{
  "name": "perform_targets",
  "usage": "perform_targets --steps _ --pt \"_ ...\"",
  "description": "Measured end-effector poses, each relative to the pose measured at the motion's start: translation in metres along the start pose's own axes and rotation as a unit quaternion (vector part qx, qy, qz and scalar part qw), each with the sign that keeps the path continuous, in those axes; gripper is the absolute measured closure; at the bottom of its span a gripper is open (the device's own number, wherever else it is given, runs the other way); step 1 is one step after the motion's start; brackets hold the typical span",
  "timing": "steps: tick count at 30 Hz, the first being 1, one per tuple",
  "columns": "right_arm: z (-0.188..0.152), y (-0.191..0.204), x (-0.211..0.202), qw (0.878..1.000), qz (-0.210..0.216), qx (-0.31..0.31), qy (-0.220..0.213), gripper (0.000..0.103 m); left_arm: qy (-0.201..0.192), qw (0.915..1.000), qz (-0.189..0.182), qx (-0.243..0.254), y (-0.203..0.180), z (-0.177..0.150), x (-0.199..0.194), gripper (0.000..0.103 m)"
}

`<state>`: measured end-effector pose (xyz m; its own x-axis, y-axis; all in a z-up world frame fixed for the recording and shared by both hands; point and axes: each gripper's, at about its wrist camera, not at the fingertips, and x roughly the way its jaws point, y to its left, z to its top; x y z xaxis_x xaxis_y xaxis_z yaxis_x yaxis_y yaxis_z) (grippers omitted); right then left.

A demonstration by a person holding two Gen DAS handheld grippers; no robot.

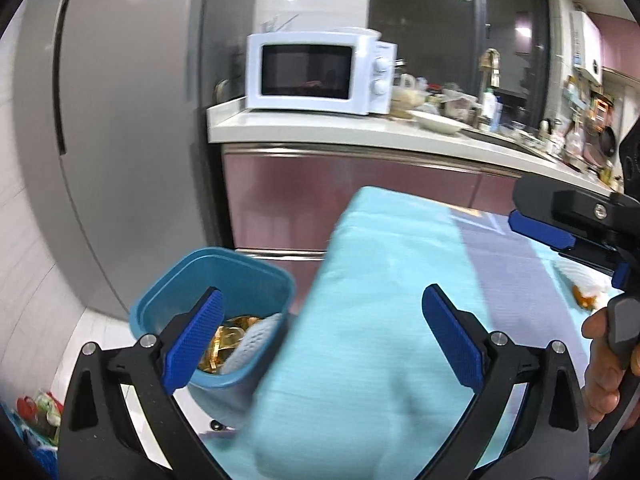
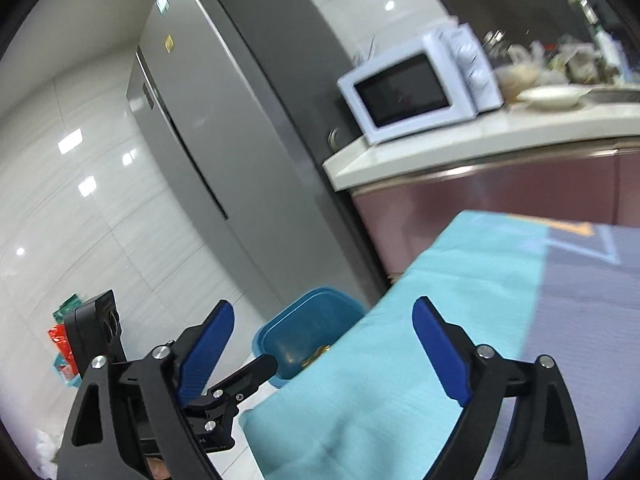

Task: Collect trash
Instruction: 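Move both tools back over the table toward the remaining trash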

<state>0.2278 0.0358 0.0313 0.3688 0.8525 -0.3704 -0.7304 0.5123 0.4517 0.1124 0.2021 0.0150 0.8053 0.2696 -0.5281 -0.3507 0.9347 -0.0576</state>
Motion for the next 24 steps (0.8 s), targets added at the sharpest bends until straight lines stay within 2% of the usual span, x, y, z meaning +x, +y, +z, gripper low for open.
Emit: perform_targets --steps 3,7,15,24 --pt "-0.006 -0.002 -0.035 0.999 -0.029 -0.013 -0.034 0.007 -0.009 0.9997 -0.019 0.015 -0.027 0.001 -0.014 0.006" --pt "-0.019 -0.007 -0.081 0.994 -0.074 -0.026 -0.071 0.007 -0.024 0.9979 -0.048 0.037 -0.064 -0.002 -0.032 0.006" --pt "-0.061 -0.017 -0.151 0.978 -0.173 -0.04 -0.111 0.007 -0.039 0.9932 -0.098 0.049 -0.122 -0.023 -0.058 0.006" --pt "-0.109 -0.024 -0.219 0.935 -0.318 -0.072 -0.14 0.007 -0.045 0.9872 -0.136 0.07 -0.177 -0.048 -0.065 0.006"
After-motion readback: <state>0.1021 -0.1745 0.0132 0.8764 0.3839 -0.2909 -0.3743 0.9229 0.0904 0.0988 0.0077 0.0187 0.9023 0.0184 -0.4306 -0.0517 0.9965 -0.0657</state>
